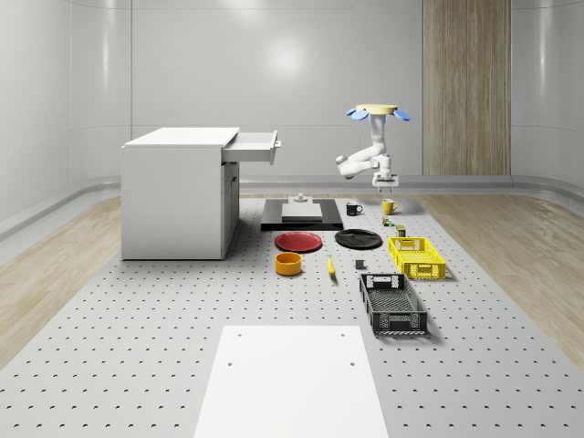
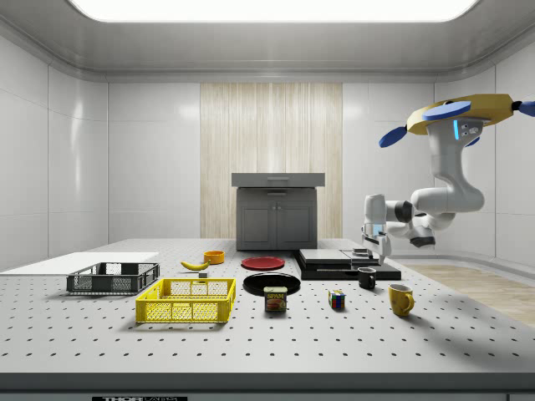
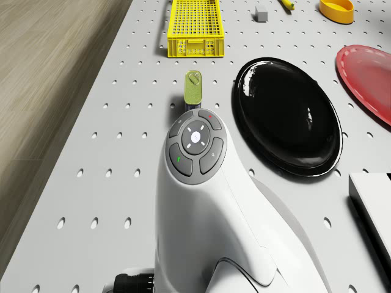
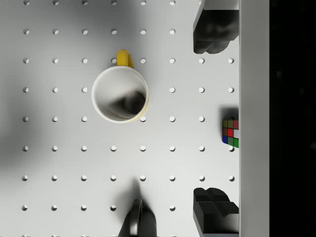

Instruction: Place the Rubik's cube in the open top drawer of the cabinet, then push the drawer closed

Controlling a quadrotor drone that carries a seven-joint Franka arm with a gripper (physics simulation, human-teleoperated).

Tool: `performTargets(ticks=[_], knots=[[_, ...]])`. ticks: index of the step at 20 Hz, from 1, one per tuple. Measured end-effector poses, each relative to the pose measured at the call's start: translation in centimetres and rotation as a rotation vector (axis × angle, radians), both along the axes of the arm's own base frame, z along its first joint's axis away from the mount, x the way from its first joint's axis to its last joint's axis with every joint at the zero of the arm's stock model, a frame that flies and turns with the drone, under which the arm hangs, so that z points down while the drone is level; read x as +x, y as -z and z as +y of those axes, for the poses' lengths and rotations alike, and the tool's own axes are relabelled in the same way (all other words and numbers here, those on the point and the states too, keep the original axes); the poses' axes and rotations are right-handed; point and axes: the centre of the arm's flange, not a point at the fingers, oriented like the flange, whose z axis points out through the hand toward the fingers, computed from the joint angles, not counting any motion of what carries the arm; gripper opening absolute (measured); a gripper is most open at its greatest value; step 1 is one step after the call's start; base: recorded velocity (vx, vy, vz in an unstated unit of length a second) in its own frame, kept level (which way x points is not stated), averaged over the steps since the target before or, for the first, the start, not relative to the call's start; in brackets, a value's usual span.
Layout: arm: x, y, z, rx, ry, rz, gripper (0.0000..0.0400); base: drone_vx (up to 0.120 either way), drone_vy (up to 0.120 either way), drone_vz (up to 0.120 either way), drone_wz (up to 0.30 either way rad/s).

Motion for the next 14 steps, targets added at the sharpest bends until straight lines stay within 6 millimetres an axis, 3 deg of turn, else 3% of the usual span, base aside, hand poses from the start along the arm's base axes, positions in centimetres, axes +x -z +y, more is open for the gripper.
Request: performTargets(ticks=[4,14], knots=[[0.00,0.00,-0.02,-0.002,0.000,0.000,0.0400,0.120,-0.080,-0.120,0.000],[0.00,0.00,-0.04,-0.004,0.000,0.000,0.0400,0.120,-0.004,-0.120,0.000]])
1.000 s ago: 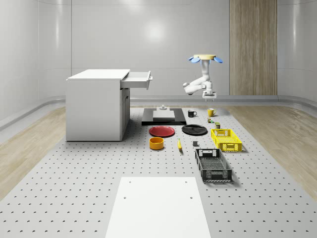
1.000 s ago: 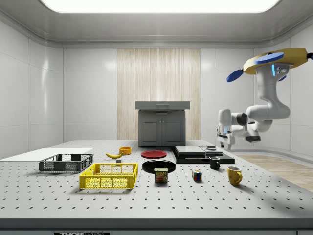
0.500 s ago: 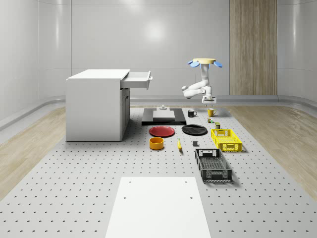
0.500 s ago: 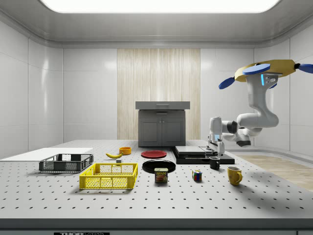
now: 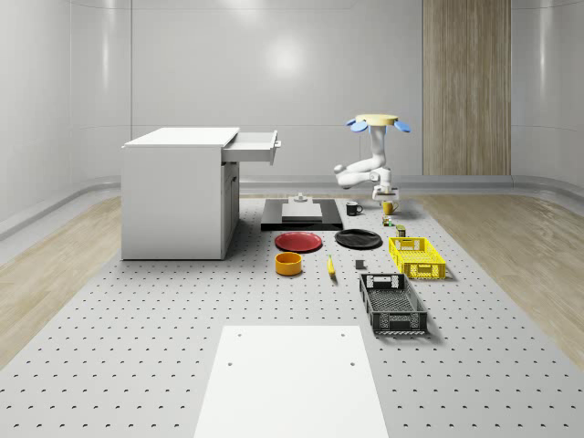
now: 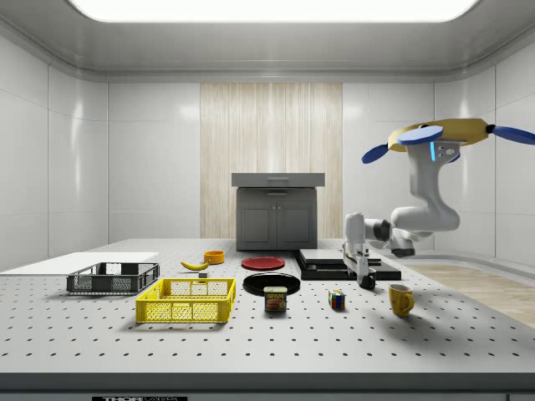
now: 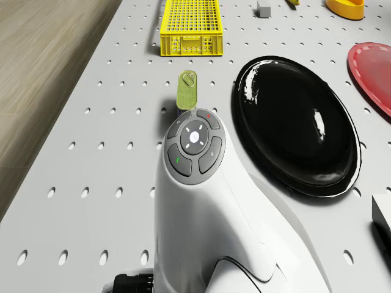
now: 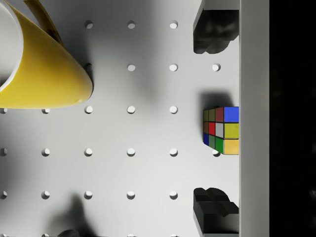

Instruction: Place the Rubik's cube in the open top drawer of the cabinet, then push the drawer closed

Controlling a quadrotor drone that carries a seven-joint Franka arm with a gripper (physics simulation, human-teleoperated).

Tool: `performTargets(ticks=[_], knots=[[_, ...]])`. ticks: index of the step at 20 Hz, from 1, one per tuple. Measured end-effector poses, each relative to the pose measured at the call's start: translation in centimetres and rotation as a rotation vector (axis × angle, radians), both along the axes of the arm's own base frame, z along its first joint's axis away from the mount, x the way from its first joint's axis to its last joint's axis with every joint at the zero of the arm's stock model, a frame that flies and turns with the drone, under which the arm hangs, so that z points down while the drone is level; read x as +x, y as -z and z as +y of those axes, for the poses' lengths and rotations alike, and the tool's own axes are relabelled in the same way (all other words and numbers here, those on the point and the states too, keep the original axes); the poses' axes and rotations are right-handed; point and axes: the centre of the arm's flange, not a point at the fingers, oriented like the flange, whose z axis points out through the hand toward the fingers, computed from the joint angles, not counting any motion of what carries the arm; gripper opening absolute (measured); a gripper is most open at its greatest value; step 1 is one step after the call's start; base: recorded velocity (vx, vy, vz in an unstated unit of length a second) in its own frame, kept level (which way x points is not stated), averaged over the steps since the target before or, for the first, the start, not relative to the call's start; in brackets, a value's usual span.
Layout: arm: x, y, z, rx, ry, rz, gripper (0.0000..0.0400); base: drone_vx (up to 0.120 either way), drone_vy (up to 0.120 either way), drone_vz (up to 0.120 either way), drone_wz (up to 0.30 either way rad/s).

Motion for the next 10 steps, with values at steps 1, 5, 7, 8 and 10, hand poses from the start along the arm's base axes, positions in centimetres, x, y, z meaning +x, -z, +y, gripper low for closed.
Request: performTargets(ticks=[1,5,7,8,10], knots=[[0.00,0.00,0.00,0.000,0.000,0.000,0.0400,0.120,-0.120,-0.120,0.000],[0.00,0.00,0.00,0.000,0.000,0.000,0.0400,0.120,-0.030,-0.120,0.000],[0.00,0.00,0.00,0.000,0.000,0.000,0.0400,0.120,0.000,-0.120,0.000],[0.00,0.00,0.00,0.000,0.000,0.000,0.0400,0.120,0.000,-0.120,0.000],[0.00,0.00,0.00,0.000,0.000,0.000,0.0400,0.040,0.000,-0.120,0.000]])
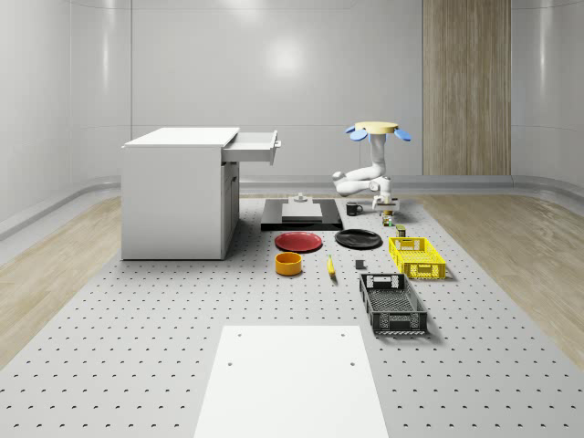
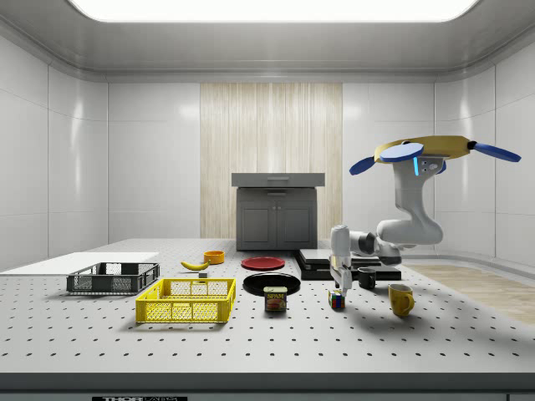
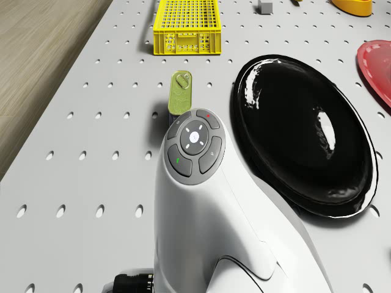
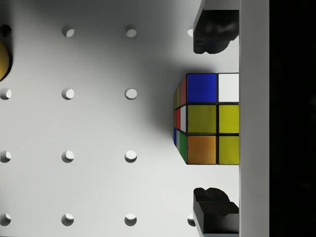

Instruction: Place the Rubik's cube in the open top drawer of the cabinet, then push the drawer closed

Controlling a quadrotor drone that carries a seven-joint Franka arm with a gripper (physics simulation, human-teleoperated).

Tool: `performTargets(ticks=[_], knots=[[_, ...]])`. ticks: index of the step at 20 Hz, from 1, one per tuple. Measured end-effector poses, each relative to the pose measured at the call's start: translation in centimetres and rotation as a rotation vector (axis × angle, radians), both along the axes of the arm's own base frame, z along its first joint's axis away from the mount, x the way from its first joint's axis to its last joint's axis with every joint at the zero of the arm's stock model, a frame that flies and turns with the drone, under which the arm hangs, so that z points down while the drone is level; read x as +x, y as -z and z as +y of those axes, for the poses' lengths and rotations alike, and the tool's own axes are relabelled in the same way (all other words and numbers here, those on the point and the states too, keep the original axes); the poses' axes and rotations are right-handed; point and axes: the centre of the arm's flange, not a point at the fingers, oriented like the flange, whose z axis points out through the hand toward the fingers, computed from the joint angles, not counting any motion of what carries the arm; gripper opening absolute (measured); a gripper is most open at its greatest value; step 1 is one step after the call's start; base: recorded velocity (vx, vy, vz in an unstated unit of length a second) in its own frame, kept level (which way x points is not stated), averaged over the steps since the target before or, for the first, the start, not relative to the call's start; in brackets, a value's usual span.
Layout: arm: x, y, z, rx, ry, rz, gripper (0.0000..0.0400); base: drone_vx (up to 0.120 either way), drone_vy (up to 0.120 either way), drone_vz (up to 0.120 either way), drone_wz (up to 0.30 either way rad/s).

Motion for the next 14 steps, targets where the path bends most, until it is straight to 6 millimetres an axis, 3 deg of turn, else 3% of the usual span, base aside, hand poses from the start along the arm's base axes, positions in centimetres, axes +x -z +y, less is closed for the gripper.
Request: performTargets(ticks=[2,7,14], knots=[[0.0,0.0,0.0,0.000,0.000,0.000,0.0400,0.000,0.000,-0.040,0.000],[0.0,0.0,0.0,0.000,0.000,0.000,0.0400,0.120,0.000,0.000,0.000],[0.0,-1.6,0.0,0.000,0.000,0.000,0.0400,0.000,0.000,0.000,0.000]])
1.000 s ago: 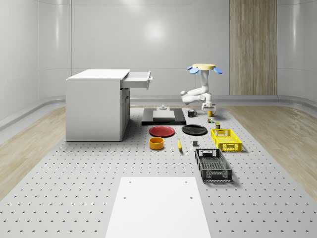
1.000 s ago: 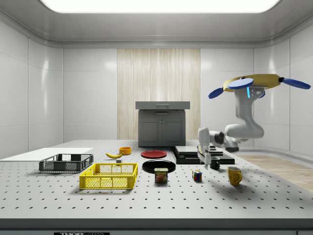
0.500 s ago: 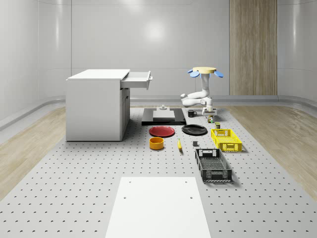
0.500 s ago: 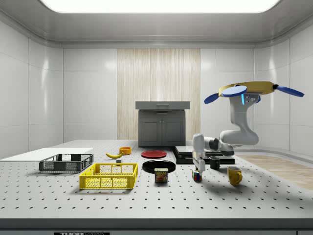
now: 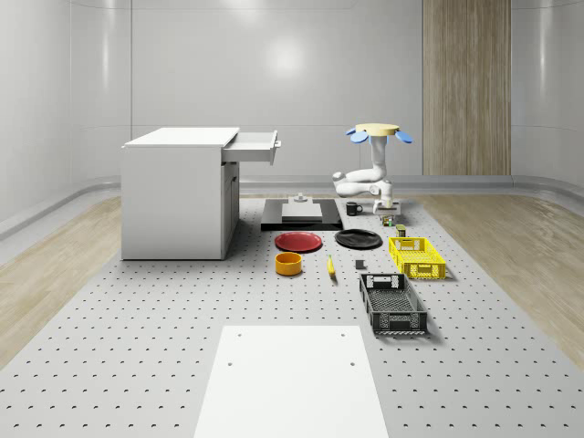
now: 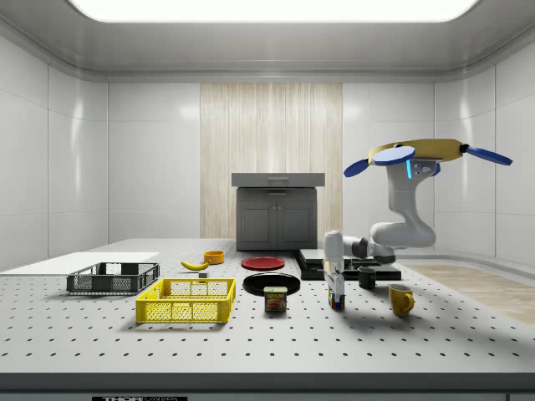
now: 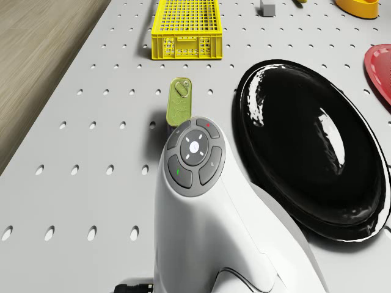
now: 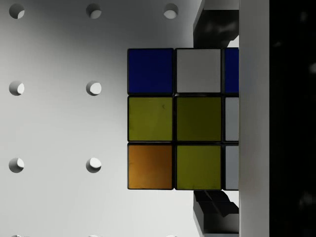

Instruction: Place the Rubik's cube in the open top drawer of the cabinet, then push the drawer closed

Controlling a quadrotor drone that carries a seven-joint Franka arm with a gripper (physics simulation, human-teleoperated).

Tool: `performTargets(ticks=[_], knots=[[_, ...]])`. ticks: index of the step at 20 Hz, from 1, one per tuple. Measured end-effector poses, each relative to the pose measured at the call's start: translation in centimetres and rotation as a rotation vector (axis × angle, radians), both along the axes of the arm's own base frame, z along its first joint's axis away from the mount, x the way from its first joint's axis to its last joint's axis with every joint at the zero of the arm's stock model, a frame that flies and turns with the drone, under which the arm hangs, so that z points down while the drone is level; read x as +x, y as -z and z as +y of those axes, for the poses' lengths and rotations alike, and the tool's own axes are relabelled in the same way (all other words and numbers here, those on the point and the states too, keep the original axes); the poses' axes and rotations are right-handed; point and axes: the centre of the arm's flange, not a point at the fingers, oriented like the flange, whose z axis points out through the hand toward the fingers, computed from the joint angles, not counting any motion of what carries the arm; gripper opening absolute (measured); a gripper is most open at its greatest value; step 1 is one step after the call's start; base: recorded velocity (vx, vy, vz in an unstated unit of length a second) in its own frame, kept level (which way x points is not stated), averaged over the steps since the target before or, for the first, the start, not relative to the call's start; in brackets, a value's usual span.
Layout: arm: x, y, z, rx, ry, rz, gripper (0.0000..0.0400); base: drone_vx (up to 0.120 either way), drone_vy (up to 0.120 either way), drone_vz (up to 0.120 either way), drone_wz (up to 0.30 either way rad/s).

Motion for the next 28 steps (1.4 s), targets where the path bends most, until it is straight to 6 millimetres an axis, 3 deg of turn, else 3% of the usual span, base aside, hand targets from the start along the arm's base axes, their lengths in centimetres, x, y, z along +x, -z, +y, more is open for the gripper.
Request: performTargets(ticks=[4,8,13,19,23,28], knots=[[0.0,-0.9,0.0,0.000,0.000,0.000,0.0400,0.000,0.000,0.000,0.000],[0.0,-1.3,0.0,0.000,0.000,0.000,0.0353,0.000,0.000,0.000,0.000],[0.0,-1.5,0.0,0.000,0.000,0.000,0.0333,0.000,0.000,0.000,0.000],[0.0,0.2,0.0,0.000,0.000,0.000,0.0327,0.000,0.000,0.007,0.000],[0.0,1.9,0.0,0.000,0.000,0.000,0.0326,0.000,0.000,0.120,0.000],[0.0,3.2,0.0,0.000,0.000,0.000,0.0325,0.120,-0.120,0.120,0.000]])
